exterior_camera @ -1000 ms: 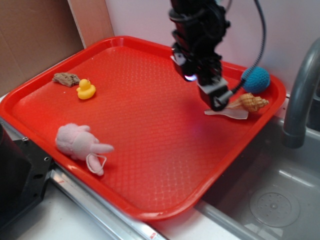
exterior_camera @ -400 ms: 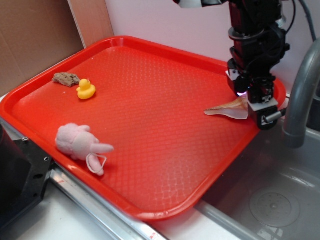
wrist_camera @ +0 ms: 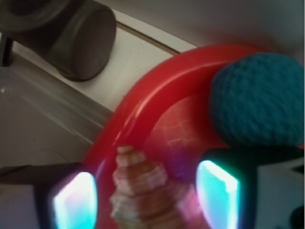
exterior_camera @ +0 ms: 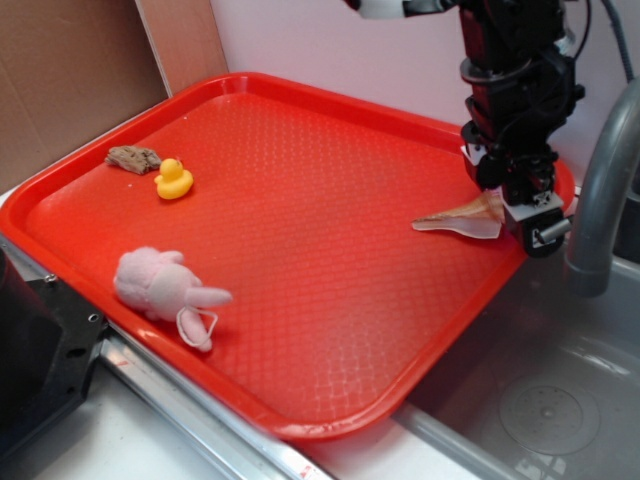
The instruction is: Grab the shell.
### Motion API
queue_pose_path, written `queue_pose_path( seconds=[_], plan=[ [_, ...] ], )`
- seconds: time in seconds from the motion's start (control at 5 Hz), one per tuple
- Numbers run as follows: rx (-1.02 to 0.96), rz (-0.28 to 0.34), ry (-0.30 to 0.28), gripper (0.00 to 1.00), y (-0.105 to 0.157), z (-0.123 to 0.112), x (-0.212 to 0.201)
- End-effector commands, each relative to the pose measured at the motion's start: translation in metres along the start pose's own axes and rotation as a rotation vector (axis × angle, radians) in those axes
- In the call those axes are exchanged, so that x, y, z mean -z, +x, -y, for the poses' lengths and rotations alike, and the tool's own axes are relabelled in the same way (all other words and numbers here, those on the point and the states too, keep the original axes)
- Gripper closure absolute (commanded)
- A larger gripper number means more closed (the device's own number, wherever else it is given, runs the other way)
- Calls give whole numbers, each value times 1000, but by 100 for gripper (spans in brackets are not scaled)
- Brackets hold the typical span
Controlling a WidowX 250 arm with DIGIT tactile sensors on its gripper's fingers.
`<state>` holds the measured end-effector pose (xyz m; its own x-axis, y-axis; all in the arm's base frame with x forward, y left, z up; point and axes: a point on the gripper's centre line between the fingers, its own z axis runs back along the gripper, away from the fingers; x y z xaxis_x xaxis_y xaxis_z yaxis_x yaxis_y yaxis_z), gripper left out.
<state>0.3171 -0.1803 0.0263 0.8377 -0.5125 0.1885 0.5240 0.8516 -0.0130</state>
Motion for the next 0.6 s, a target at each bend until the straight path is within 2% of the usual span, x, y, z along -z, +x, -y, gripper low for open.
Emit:
queue_pose_path(
  seconds=[0.0, 0.2, 0.4],
  plan=[
    [-4, 15, 40, 100, -41, -2, -18],
    [-46, 12, 56, 100, -56, -7, -37],
    [-180, -1, -4, 100, -81, -25, -74]
  ],
)
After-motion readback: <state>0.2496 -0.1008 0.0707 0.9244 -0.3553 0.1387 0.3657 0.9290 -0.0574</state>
